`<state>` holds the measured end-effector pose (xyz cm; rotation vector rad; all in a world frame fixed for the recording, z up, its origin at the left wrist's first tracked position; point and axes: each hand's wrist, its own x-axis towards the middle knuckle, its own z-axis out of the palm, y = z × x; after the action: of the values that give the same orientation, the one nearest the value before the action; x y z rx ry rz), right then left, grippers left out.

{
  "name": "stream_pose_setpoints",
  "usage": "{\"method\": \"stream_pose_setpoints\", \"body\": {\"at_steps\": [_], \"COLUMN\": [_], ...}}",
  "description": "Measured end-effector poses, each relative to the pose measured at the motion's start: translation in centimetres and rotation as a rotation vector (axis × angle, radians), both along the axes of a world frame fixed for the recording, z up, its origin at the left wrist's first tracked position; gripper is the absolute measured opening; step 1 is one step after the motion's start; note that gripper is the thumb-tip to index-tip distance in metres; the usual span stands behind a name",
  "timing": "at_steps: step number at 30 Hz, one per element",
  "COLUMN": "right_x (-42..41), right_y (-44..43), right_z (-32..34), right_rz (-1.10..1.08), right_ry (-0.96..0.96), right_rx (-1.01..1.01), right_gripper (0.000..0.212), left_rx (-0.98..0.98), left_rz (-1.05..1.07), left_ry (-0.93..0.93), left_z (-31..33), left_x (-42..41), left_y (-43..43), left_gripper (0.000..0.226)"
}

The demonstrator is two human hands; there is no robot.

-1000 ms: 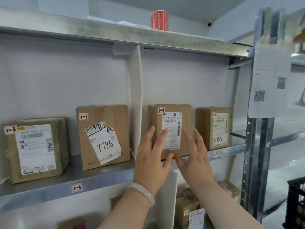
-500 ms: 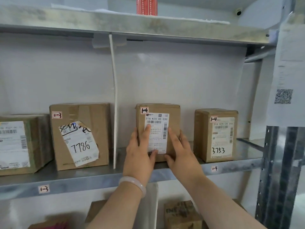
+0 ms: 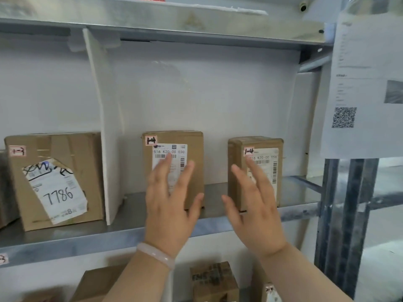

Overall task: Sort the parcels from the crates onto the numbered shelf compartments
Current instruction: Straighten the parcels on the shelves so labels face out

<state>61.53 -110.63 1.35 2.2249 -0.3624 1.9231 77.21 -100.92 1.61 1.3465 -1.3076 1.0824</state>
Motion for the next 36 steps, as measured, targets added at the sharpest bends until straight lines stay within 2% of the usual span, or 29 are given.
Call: {"method": "stream_pose_setpoints", "body": {"at_steps": [2, 4, 7, 10, 12, 25, 28, 32, 36], "right_x": [-1.7, -3.2, -4.7, -5.2, -5.2, -4.0, -4.5, -6.1, -6.7], "right_y": [-1.8, -3.3, -5.4, -7.1, -7.9, -11.1, -10.4, -7.5, -4.0], "right_z": [0.1, 0.0, -0.5, -0.7, -0.7, -0.3, -0.4, -3.0, -8.5], "right_rz": [-0.041, -0.074, -0.036, 0.058, 0.088, 0.084, 0.085, 0.036, 0.076], "right_ry": [-0.076, -0.098, 0.008, 0.114, 0.148, 0.229, 0.202, 0.082, 0.051], "right_rx": [0.053, 0.211, 0.462, 0.597, 0.65, 0.677, 0.633, 0.507, 0.284], "right_gripper": [0.061, 0.062, 0.076, 0.087, 0.089, 0.085, 0.087, 0.081, 0.063], "left_rx": [0.065, 0.168, 0.305, 0.425, 0.456, 0.436, 0.445, 0.397, 0.334], "left_rz": [-0.082, -0.151, -0.204, -0.257, -0.297, -0.289, -0.288, -0.219, -0.234], "left_ry": [-0.017, 0.026, 0.133, 0.245, 0.286, 0.387, 0.358, 0.215, 0.087], "left_z": [0.5, 0.8, 1.1, 1.2, 1.2, 0.8, 0.7, -1.2, -6.7], "left_x": [-2.7, -4.9, -6.6, -7.0, -6.9, -6.6, -6.8, -6.8, -6.6], "left_y": [-1.5, -3.2, -6.2, -8.7, -9.9, -12.9, -11.7, -7.6, -2.6], "left_gripper": [0.064, 0.068, 0.087, 0.109, 0.112, 0.11, 0.109, 0.092, 0.066]}}
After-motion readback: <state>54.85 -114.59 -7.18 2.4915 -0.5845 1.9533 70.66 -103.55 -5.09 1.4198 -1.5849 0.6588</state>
